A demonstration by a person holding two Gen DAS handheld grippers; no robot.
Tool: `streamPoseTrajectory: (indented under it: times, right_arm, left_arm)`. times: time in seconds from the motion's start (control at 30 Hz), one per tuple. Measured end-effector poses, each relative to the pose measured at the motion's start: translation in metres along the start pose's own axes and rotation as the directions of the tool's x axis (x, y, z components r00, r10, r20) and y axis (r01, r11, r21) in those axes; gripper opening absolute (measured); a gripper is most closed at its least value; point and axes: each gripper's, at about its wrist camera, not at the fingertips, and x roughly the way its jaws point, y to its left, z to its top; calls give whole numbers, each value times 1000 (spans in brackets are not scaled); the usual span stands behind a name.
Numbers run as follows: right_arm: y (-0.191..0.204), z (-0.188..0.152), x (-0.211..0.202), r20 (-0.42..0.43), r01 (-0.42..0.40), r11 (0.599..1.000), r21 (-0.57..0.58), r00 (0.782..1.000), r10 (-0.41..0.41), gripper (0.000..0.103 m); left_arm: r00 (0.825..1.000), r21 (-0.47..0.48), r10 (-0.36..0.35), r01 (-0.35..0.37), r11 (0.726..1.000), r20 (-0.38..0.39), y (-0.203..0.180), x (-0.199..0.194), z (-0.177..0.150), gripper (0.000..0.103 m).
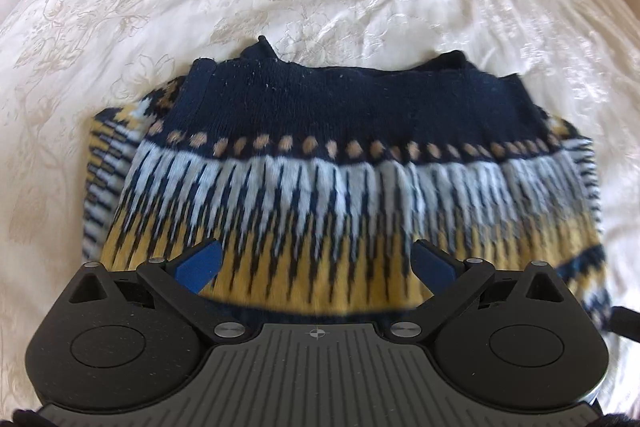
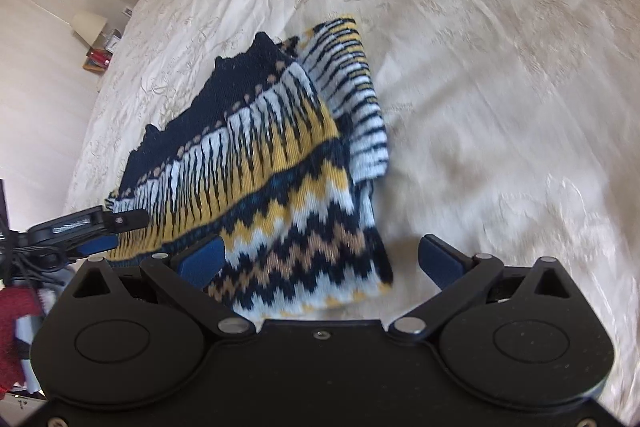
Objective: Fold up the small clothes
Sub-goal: 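Grasp one side edge of the folded sweater with the right gripper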
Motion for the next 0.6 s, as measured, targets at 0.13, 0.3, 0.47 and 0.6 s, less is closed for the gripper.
streamPoseTrajectory:
  times: [0.13,0.3,0.47,0.6]
  right_arm:
    - [-6,19,12,-13,-35,999,9,999,35,102]
    - [-12,38,31,-37,-82,996,22,996,83,102]
    - [-14,56,57,-80,-173,984,42,981,176,103]
    - [-7,65,73,-116,-204,979,5,972,203,103]
  left_arm:
    - [999,8,24,-23,1000,-38,3,23,6,102]
    - [998,-2,17,-18,1000,-55,6,37,9,103]
    - [998,-10,-4,3,1000,-65,8,40,9,103]
    - [999,-15,-1,0,1000,-53,10,39,7,103]
